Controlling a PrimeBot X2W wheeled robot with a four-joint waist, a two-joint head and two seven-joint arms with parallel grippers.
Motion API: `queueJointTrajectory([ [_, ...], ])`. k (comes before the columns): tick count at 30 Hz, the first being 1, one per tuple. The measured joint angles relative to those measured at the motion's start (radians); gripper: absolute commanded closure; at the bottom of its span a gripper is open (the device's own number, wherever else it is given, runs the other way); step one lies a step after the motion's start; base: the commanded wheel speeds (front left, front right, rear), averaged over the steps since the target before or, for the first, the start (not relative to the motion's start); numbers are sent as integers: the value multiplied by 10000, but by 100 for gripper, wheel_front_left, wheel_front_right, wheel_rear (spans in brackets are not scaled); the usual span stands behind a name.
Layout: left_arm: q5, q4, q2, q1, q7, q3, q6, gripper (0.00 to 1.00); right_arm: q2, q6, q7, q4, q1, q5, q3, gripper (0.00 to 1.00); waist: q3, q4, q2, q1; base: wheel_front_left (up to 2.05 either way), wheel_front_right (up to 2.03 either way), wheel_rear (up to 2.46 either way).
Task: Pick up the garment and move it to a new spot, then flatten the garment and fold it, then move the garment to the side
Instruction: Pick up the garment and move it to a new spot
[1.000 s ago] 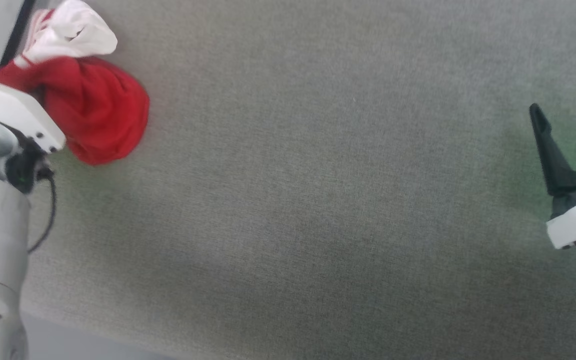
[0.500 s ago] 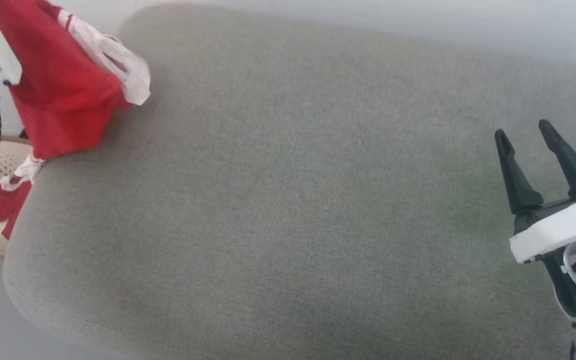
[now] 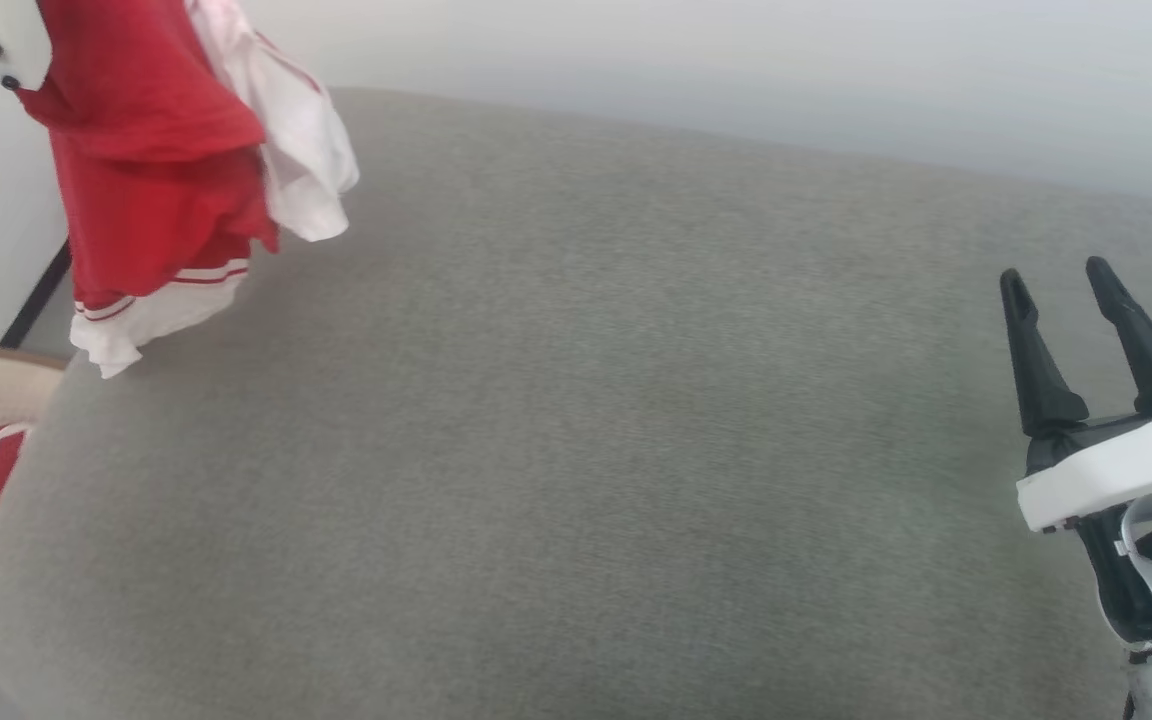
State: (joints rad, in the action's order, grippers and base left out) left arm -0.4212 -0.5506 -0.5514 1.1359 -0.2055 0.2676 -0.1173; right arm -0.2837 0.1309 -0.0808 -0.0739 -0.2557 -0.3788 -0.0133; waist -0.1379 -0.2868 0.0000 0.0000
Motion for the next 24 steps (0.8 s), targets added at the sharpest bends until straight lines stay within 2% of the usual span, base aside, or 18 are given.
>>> queueJointTrajectory([
  [8, -138, 2901, -192, -798, -1450, 138, 510, 100, 150, 0, -259, -138, -56, 6, 399, 0, 26, 1056, 0, 0, 0, 0, 0],
  [12, -190, 4228, -121, -1166, -2188, 360, 779, 100, 188, 0, -435, -230, -73, 10, 706, 0, -96, 1900, 0, 0, 0, 0, 0],
  [18, -334, 5007, 395, -1698, -2798, 915, 961, 100, 305, -2, -635, -322, -88, 17, 945, 0, -425, 2849, 0, 0, 0, 0, 0],
  [24, -541, 5020, 982, -2575, -3264, 1693, 1085, 100, 500, 0, -895, -679, -97, -79, 857, 0, -804, 3607, 0, 0, 0, 0, 0],
])
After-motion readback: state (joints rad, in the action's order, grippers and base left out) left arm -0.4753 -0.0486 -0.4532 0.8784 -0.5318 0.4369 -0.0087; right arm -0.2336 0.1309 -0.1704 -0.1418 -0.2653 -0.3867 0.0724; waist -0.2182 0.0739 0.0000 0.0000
